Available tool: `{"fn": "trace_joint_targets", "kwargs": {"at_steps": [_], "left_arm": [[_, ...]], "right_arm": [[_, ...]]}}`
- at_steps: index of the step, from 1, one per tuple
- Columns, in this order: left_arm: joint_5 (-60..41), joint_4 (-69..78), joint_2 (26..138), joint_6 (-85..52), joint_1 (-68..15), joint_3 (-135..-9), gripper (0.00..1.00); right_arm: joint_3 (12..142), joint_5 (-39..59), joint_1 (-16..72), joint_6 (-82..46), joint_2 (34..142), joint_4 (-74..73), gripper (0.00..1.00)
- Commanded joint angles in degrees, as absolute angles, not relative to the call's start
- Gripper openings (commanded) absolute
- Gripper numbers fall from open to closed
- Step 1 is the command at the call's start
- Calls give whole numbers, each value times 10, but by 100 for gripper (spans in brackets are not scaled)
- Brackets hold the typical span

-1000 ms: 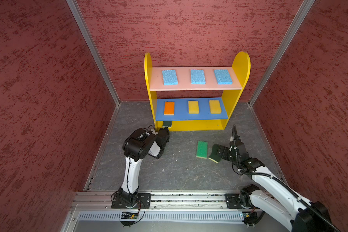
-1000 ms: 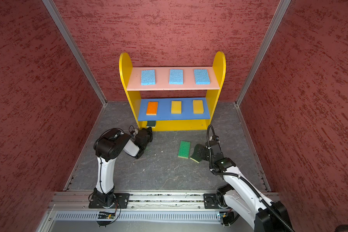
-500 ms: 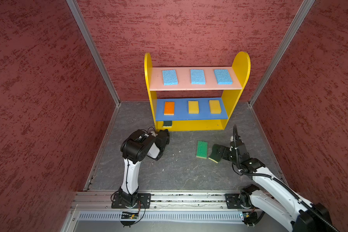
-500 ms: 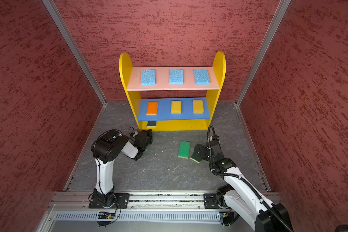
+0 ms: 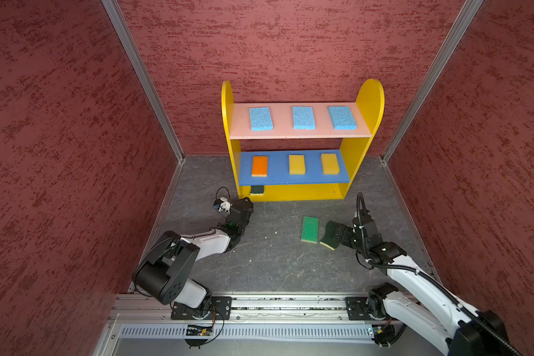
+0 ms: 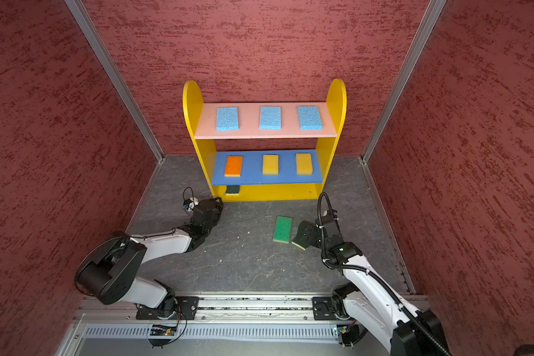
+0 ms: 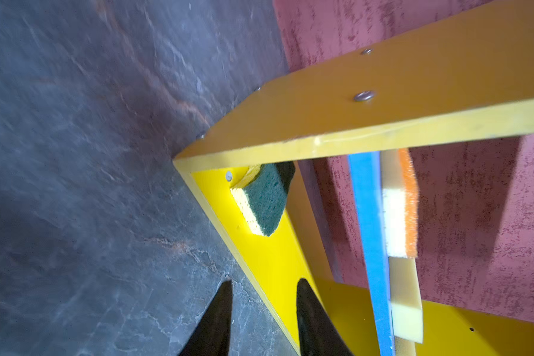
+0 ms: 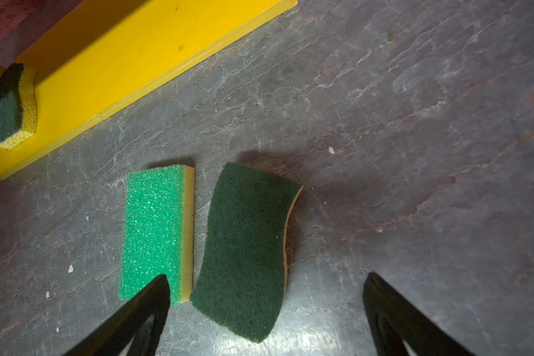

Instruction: Place and organize the cleaning sponges onto the shelf

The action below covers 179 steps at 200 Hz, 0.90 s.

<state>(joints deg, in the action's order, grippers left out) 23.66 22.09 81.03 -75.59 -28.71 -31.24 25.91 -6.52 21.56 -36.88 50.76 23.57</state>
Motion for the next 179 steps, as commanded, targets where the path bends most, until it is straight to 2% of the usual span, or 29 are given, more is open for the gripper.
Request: {"fn": "trace_joint_targets", "kwargs": {"at_steps": [1, 46, 94, 179], "left_arm": [[289, 65, 750, -651, -302, -317, 38], [376, -100, 630, -552, -338, -324, 44], [426, -198, 554, -492, -384, -319, 45], [414, -262, 482, -465, -428, -316, 48]], "right_arm": [[286, -59, 223, -396, 493, 261, 99], [293, -70, 244, -448, 480, 294, 99], [308, -102, 295, -515, 492, 330, 99], [351, -185, 431, -631, 580, 378, 99]]}}
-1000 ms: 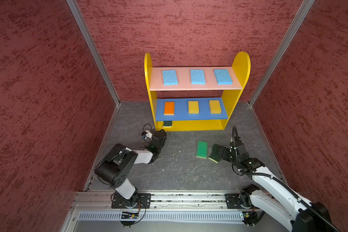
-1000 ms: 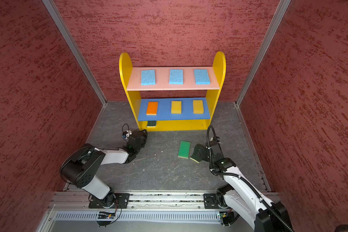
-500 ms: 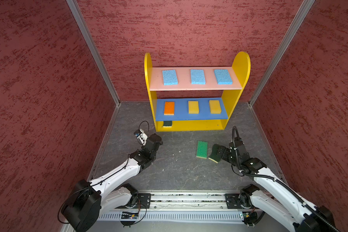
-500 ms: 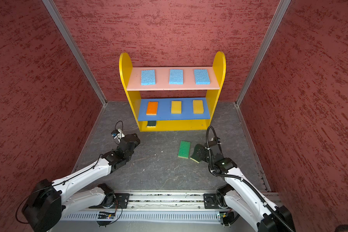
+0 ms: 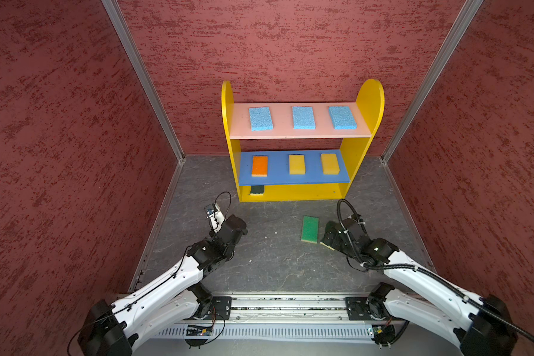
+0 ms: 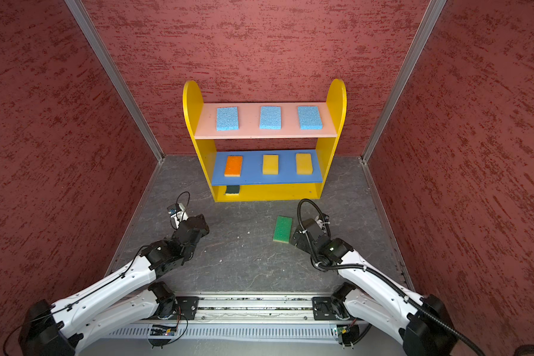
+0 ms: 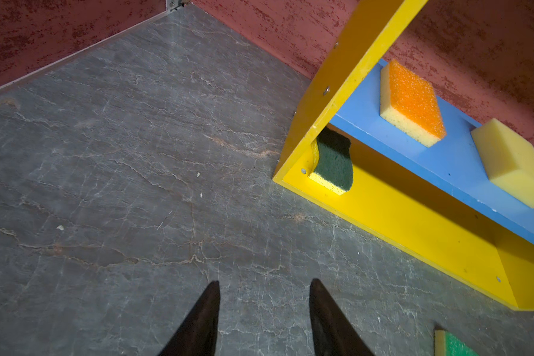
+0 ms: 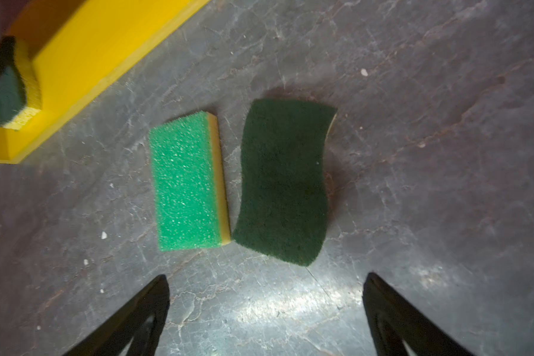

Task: Place and organize the cleaning sponges onto the shelf
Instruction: 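Withdraw the left gripper from the shelf while the right gripper moves over the green sponge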

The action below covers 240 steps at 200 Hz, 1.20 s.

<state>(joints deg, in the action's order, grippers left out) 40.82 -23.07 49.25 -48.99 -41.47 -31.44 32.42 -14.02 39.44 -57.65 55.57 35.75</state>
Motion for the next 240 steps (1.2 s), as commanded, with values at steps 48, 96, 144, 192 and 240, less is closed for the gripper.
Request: {"fn": "trace_joint_targets", "kwargs": {"at_steps": [48, 96, 144, 192, 240], "left_arm": [[410, -296, 456, -476, -437, -303, 48], [416, -333, 398, -475, -439, -291, 49], [427, -348, 356, -461, -437, -280, 49], [420, -339, 351, -460, -420, -268, 50], [399, -327, 348, -451, -397, -259, 50]], "right_arm": [[404, -227, 508, -664, 657, 366, 99], [426, -211, 529, -657, 748, 302, 99], [442, -213, 536, -645, 788, 261, 98], [471, -195, 537, -641, 856, 249, 97], [501, -212, 533, -632, 892, 272, 99]]}}
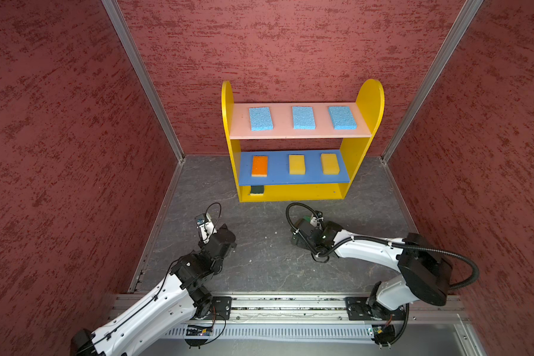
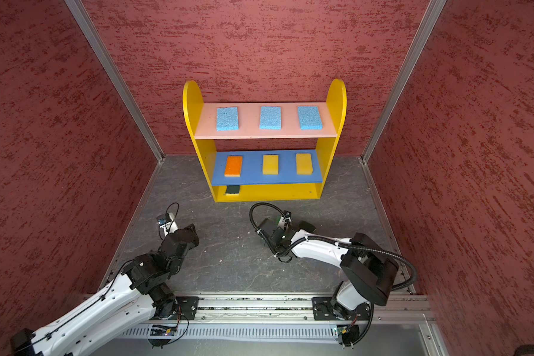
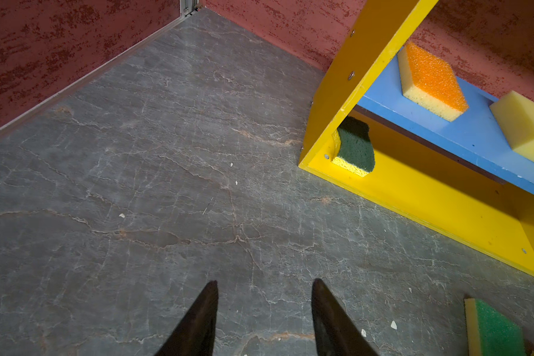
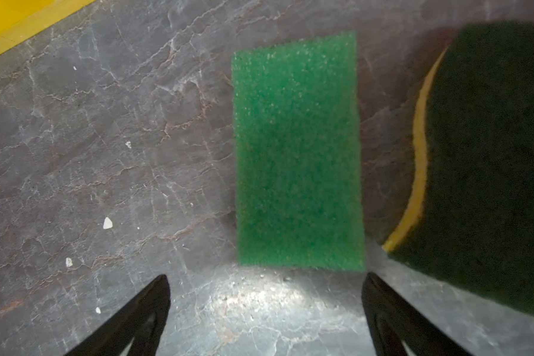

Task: Place and organize the cleaning sponges onto the shelf
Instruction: 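Withdraw the left gripper from the shelf while the right gripper moves over the green sponge, then lower the right gripper around the bright green sponge on the table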

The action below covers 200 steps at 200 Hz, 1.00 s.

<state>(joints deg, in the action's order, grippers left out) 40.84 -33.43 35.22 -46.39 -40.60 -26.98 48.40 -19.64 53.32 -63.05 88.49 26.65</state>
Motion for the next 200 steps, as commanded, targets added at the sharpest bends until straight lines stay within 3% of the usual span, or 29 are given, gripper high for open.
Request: {"fn": "trace_joint_targets", "kwargs": {"at_steps": [1, 200], "left_arm": [[399, -327, 348, -451, -396, -259, 50], [343, -289, 360, -469, -353, -231, 51]], "right_arm": [[501, -212, 533, -633, 891, 272, 99], [472, -214, 518, -639, 872, 288, 99]]}}
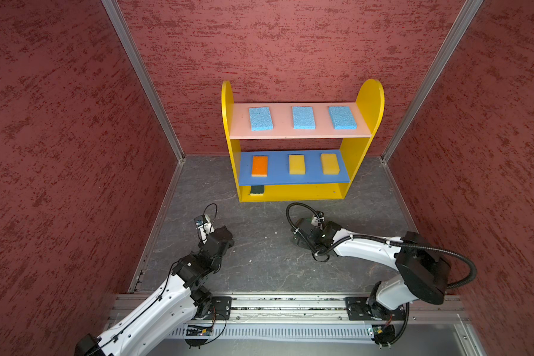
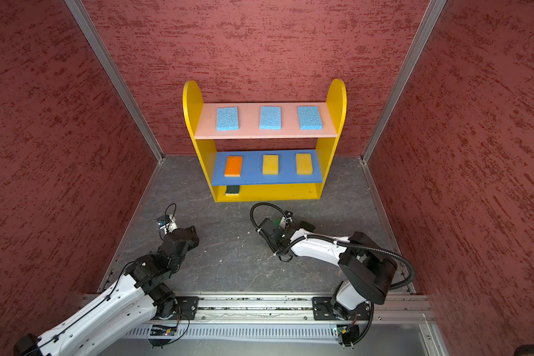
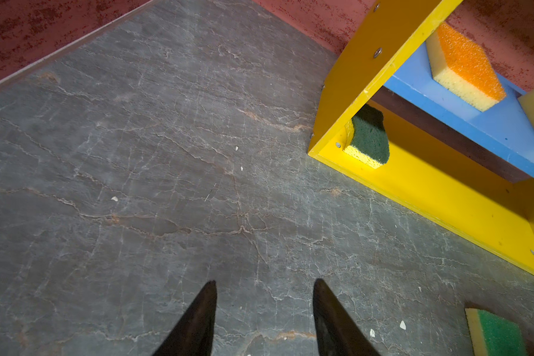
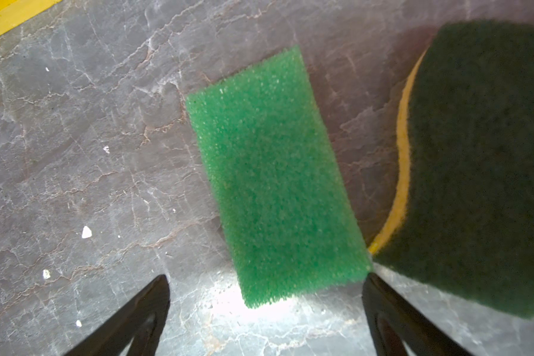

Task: Place and organize the cleaning sponges onto the shelf
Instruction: 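Lower the right gripper around the bright green sponge on the table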

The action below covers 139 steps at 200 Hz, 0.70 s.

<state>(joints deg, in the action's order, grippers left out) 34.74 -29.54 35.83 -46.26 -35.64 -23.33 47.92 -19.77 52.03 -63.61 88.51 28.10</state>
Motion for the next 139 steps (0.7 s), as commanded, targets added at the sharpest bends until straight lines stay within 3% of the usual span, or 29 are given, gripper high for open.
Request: {"fn": "trace_joint_targets", "kwargs": {"at_steps": [1, 77, 139], "left_arm": [[343, -290, 360, -469, -353, -231, 51], [339, -292, 360, -489, -353, -229, 52], [341, -308, 360, -504, -353, -239, 53]], "right_arm": [[471, -214, 518, -639, 872, 289, 99], [422, -221, 517, -645, 807, 297, 98], [392, -196, 497, -625, 814, 253, 97]]}}
